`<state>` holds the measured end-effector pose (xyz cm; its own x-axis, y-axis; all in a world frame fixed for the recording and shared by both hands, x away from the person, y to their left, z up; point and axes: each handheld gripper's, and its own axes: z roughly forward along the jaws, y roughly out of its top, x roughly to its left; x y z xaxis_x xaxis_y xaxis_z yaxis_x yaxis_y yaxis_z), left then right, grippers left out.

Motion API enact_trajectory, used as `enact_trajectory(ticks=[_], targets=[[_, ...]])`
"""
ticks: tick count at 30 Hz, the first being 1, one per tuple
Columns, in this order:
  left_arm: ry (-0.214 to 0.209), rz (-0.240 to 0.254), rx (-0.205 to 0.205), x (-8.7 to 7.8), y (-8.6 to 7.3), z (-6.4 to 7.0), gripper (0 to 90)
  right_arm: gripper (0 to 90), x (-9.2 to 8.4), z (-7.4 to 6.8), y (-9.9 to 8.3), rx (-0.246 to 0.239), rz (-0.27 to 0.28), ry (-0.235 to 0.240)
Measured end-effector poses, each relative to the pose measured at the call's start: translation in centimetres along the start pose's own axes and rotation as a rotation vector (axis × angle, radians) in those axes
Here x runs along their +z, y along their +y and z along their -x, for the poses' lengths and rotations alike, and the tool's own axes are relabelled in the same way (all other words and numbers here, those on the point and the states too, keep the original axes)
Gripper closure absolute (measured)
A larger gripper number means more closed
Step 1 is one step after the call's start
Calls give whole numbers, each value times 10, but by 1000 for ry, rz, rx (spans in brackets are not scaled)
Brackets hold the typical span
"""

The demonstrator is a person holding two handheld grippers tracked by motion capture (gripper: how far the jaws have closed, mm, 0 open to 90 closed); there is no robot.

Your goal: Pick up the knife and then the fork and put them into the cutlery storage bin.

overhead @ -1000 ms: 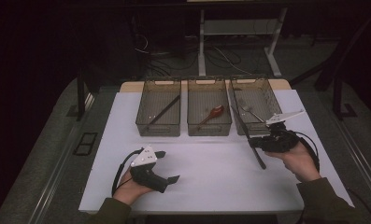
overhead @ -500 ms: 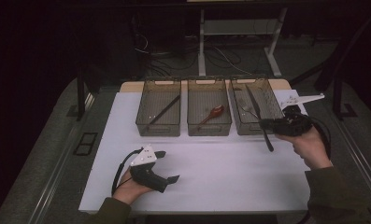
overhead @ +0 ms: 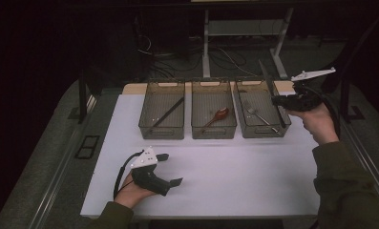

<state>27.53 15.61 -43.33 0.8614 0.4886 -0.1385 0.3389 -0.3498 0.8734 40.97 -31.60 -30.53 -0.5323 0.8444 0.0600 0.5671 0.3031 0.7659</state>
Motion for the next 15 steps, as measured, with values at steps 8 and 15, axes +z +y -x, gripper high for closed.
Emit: enact_trajectory(ticks=[8, 15], targets=[[-1, -10, 13, 2, 0, 2, 0, 787, 23, 18, 4, 40, 38, -23], [-2, -9, 11, 2, 0, 1, 0, 787, 39, 30, -5, 63, 28, -37]])
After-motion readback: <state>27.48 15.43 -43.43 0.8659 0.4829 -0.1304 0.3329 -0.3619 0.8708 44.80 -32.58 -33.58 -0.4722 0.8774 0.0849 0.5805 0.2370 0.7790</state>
